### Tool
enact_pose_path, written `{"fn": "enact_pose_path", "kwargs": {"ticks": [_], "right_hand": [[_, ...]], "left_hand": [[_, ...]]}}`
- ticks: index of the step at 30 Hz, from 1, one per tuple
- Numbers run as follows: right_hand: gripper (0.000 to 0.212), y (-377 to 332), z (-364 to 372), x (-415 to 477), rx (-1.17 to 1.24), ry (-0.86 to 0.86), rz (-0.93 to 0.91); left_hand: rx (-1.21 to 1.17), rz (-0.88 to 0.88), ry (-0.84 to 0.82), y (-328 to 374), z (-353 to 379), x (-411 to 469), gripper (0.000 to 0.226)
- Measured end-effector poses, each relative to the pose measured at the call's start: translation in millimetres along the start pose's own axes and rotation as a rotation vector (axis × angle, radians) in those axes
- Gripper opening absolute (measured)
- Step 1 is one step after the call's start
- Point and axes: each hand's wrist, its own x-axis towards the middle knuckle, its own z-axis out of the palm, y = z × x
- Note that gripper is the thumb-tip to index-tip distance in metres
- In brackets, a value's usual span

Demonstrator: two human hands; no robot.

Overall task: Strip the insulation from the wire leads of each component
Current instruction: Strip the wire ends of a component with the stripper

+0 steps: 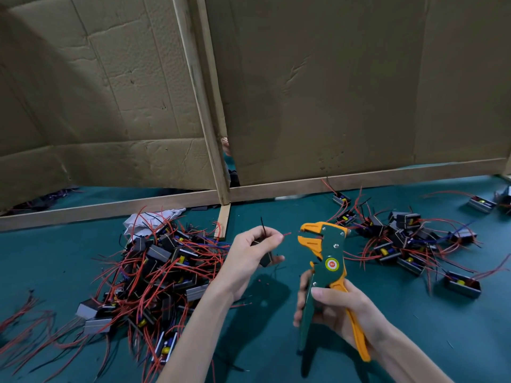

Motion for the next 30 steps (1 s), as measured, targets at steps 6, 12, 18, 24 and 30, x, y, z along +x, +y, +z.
{"fn": "enact_pose_path", "kwargs": {"ticks": [6,12,18,24,30], "right_hand": [[0.038,-3,-6,0,-0.003,0.018,-0.042],[0.028,-8,-11,-1,-0.100,0.049,-0.071],[0.034,-10,-10,-2,-0.177,-0.023,-0.013],[0.029,-8,-11,-3,-0.179,-0.056,0.009],[0.026,-9,-12,-4,-0.201,-0.075,0.013]], "left_hand": [[0.166,0.090,0.121,2,-6,1,0.019],[0.379,0.266,0.058,8,-7,-3,0.012],[0.574,0.348,0.069,13,-7,-8,0.016],[0.560,0.354,0.048,14,-3,-10,0.013],[0.509,0.320,0.028,16,-1,-11,0.015]]}}
